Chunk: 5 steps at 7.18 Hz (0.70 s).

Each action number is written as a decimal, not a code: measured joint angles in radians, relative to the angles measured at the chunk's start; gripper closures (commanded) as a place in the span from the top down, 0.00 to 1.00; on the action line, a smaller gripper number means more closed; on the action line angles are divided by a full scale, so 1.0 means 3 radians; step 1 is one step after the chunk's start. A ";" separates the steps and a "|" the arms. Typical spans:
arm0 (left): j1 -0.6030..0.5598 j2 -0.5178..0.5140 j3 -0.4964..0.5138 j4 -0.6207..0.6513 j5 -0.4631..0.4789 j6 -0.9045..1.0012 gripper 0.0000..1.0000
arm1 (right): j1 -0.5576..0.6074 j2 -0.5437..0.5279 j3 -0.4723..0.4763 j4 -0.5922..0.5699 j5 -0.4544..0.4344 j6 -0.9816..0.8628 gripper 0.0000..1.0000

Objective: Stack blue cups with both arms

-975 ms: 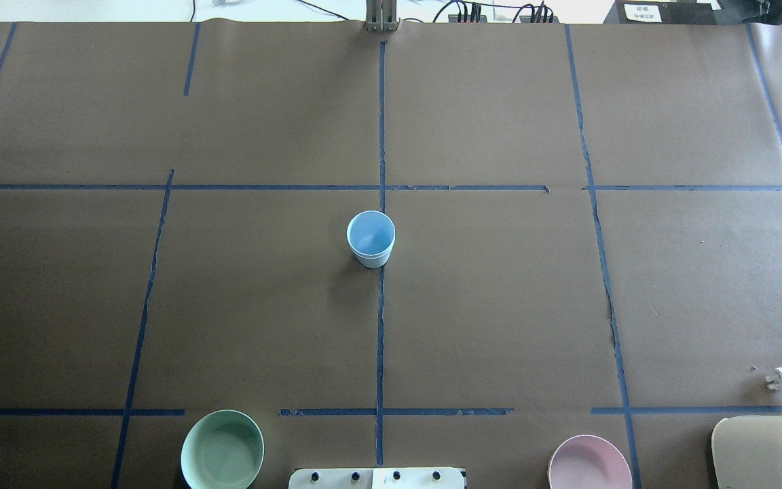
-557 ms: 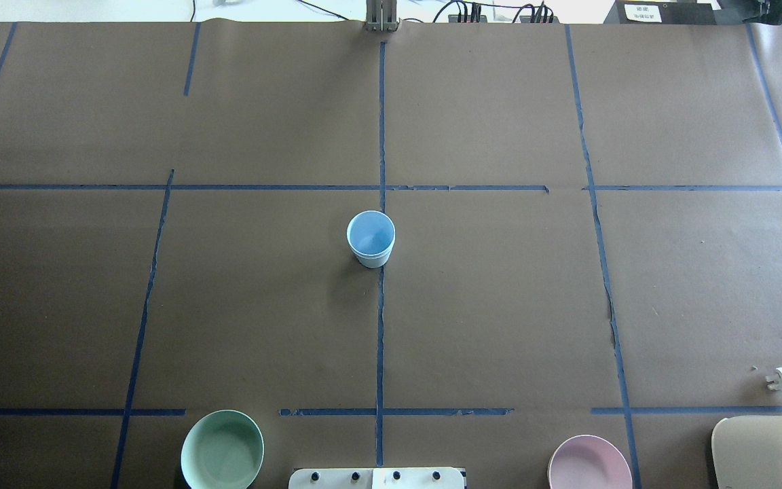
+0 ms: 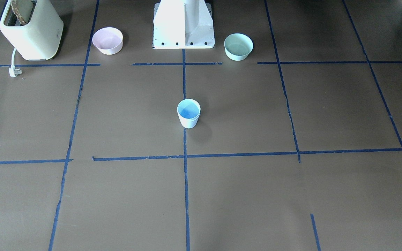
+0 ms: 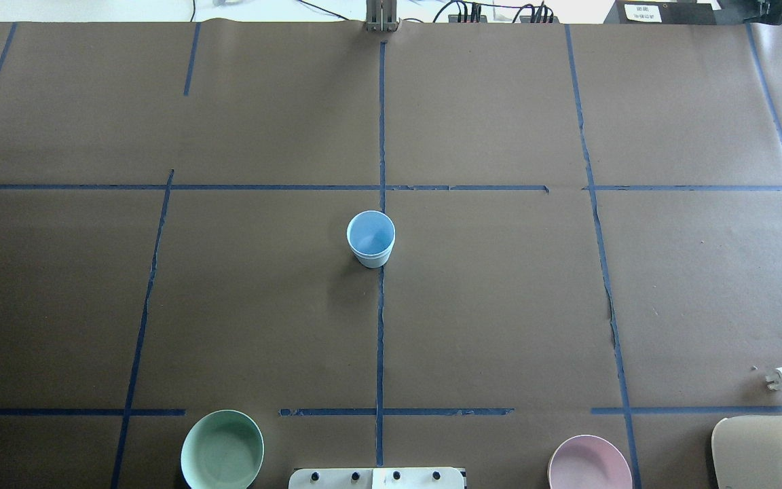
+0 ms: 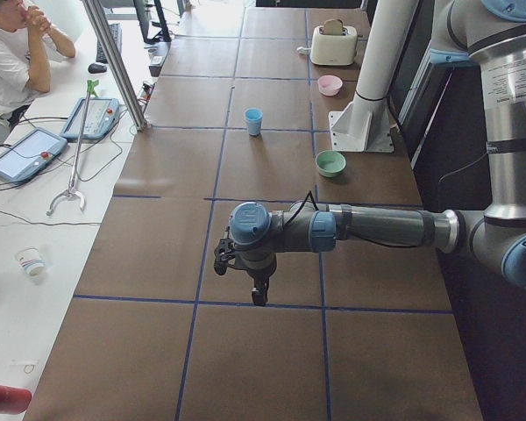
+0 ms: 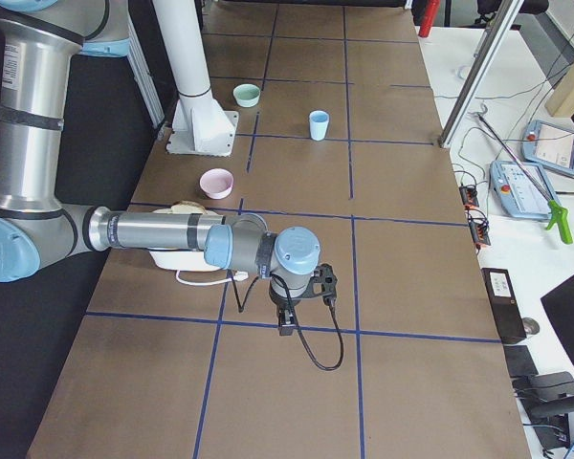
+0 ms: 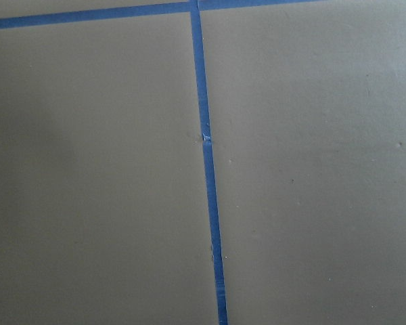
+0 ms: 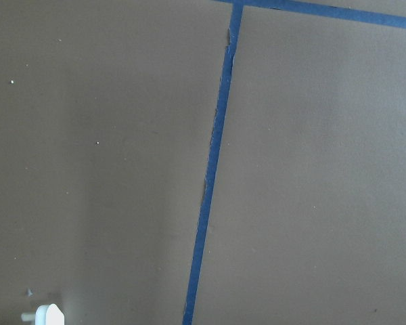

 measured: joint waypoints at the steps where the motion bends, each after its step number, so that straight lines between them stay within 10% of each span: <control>1: 0.0002 0.0005 -0.0003 0.0001 0.0000 0.0004 1.00 | 0.0001 0.0001 0.0000 0.0000 0.0011 -0.0002 1.00; 5: 0.0003 0.0018 -0.0007 0.0002 -0.0003 0.0001 1.00 | -0.0003 0.0001 -0.0004 0.0000 0.0023 -0.0004 1.00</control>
